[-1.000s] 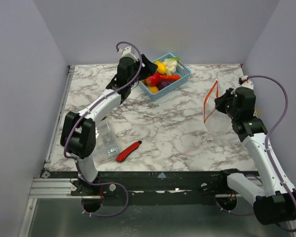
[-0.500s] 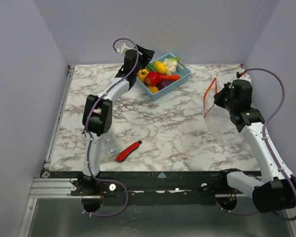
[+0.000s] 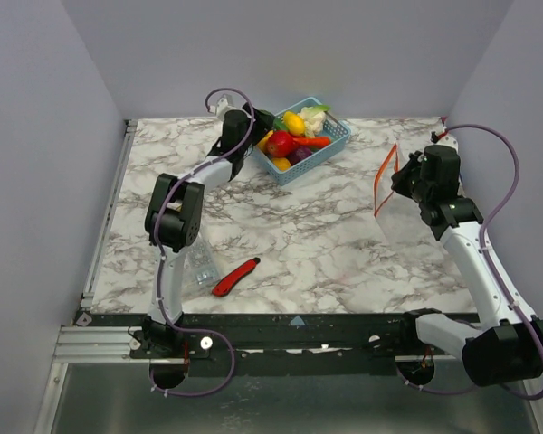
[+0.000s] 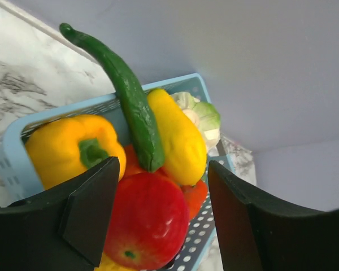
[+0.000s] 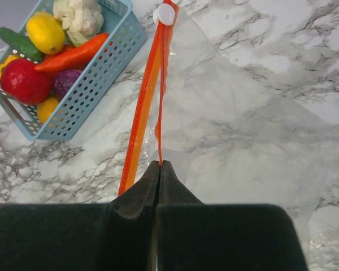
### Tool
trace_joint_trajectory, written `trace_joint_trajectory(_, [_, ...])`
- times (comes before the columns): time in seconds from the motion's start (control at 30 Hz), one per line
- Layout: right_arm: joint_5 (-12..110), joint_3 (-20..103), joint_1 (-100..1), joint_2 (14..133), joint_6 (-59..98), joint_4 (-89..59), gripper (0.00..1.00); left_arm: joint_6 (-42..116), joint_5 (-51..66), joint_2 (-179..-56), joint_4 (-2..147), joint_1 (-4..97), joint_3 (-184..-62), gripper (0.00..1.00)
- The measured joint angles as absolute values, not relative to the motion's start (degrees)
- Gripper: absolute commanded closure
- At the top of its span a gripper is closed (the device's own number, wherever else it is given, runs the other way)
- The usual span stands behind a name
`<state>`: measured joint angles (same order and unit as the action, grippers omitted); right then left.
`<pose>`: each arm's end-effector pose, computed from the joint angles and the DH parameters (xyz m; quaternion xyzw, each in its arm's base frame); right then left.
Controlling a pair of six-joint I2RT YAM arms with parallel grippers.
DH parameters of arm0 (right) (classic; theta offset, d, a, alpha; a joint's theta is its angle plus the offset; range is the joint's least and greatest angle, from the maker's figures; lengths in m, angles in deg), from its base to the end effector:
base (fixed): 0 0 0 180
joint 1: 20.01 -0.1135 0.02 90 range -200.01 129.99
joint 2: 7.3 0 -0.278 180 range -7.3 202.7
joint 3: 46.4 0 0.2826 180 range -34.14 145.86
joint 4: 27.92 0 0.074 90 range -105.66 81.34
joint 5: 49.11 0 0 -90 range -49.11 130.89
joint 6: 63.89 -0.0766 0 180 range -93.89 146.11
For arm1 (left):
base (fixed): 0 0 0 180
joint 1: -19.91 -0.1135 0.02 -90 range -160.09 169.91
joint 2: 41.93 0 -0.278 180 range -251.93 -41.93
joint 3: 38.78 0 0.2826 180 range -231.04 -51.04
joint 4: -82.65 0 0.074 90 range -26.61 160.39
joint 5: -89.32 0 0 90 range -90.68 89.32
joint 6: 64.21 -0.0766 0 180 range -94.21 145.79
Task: Place the food in the zip-top bag and seal the zipper
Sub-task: Move the bin to the center of the board.
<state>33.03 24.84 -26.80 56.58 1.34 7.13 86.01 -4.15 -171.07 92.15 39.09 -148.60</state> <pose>0.3097 0.0263 0.3297 0.1684 0.8377 0.0839 0.5126 0.5781 -0.1962 0.2100 -0.2863 0.7093 -0.3934 0.5101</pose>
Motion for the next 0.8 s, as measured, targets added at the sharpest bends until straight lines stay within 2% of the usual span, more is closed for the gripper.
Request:
trace_joint_trajectory(0.27, [33.8,24.3,-26.8,54.9,1.3,7.0,1.0,75.1,-5.2,-161.1,90.9,38.8,-140.0,0.34])
trace_joint_trajectory(0.37, [34.3,24.3,-26.8,54.9,1.3,6.9,1.0,74.7,-5.9,-158.0,90.8,38.6,-137.7,0.4])
trace_joint_trajectory(0.7, [34.9,23.9,-26.8,54.8,1.3,6.7,1.0,90.1,-0.5,-157.6,90.7,34.1,-127.6,0.4])
trace_joint_trajectory(0.8, [35.2,23.9,-26.8,54.8,1.3,6.7,1.0,93.7,1.9,-159.4,91.9,34.1,-127.3,0.43])
